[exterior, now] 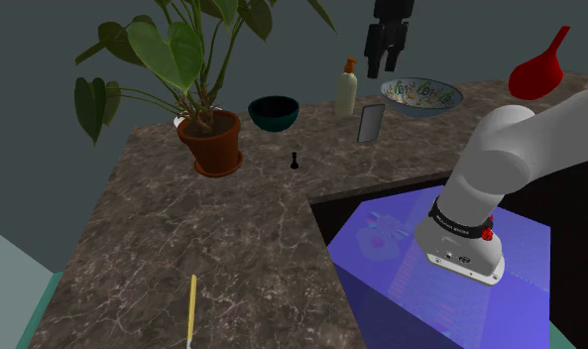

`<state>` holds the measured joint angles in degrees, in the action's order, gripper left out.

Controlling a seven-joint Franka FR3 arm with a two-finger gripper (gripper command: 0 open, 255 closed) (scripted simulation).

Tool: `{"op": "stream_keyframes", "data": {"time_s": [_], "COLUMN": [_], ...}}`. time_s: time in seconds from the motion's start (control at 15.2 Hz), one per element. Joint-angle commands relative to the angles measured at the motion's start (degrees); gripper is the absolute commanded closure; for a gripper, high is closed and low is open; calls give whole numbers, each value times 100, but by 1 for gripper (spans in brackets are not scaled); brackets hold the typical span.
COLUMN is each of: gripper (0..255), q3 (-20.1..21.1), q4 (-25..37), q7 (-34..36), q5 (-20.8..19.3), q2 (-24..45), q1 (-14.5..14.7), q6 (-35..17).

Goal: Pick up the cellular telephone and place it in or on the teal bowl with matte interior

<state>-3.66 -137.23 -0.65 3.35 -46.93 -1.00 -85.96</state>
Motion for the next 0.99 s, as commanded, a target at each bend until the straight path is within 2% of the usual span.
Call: {"op": "stream_keyframes", "data": {"time_s": [0.0, 0.46, 0.92], "gripper": [0, 0, 0], "q3": [0, -1199, -2745], "q4": [0, -1049, -1436], "q7": [0, -2217, -4476], "q5": [0, -964, -1928], "q2": [0, -735, -618], "q1": [0, 96, 286], "q6": [0, -817, -1897]}}
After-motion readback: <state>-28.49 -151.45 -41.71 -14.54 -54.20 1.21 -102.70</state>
